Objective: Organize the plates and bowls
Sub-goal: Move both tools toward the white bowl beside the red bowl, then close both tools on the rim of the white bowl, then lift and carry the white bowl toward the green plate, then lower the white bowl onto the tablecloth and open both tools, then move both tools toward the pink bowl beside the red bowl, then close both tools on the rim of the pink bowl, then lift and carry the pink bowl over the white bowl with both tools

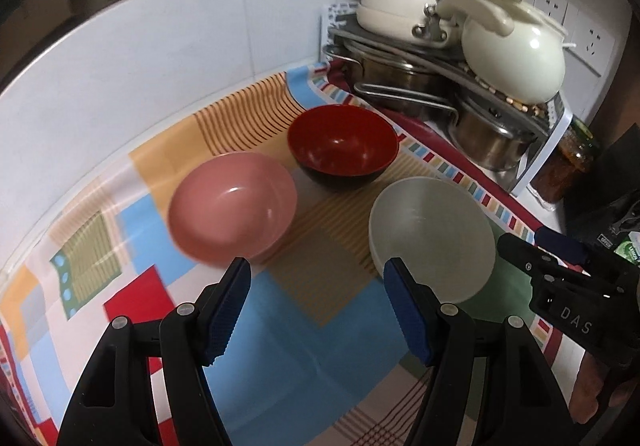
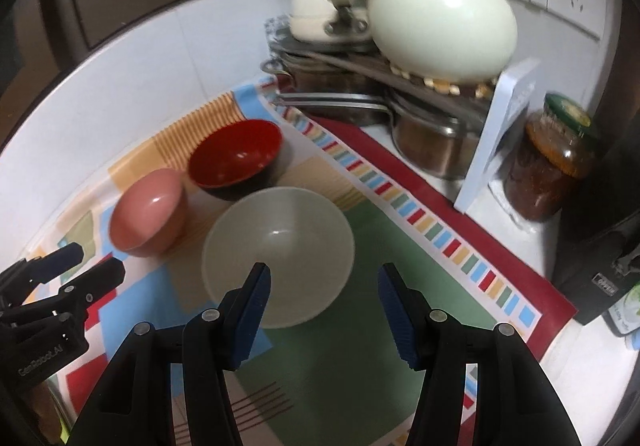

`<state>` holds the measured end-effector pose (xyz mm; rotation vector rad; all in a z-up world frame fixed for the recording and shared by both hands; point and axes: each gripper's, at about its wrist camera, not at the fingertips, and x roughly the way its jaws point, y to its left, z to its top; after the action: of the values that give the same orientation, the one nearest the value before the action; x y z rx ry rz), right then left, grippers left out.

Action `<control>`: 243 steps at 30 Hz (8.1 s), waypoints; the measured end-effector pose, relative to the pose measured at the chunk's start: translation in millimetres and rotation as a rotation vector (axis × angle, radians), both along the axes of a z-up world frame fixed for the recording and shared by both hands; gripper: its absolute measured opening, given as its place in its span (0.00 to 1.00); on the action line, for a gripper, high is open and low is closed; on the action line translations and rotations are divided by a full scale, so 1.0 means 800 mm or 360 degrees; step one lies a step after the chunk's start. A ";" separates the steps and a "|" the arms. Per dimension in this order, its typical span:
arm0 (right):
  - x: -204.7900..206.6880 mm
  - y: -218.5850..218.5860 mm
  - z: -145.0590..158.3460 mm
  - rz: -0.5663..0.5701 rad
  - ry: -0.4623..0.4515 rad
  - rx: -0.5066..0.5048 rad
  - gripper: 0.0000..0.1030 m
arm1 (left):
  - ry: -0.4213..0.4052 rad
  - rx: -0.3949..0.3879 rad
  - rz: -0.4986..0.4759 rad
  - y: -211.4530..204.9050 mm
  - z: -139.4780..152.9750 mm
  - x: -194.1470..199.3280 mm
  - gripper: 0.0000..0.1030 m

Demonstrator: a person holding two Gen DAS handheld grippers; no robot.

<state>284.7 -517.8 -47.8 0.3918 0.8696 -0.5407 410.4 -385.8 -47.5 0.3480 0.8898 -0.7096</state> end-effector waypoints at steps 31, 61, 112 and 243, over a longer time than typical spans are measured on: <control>0.041 -0.042 -0.075 -0.0039 0.0115 0.0200 0.19 | 0.0265 0.0144 -0.0149 -0.094 -0.095 0.038 0.30; 0.045 0.045 -0.023 0.0217 0.0062 0.0139 0.14 | 0.0195 0.0040 0.0082 0.033 -0.030 0.010 0.14; 0.011 0.273 -0.055 0.0980 0.0297 0.0199 0.14 | 0.0422 0.0029 0.0689 0.288 -0.075 -0.104 0.14; 0.207 0.110 -0.027 0.0352 0.0001 0.0101 0.13 | 0.0122 0.0018 0.0220 0.103 -0.031 0.161 0.08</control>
<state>450.1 -429.4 -69.4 0.3479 0.9193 -0.3099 538.9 -303.2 -72.0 0.2679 0.9814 -0.5937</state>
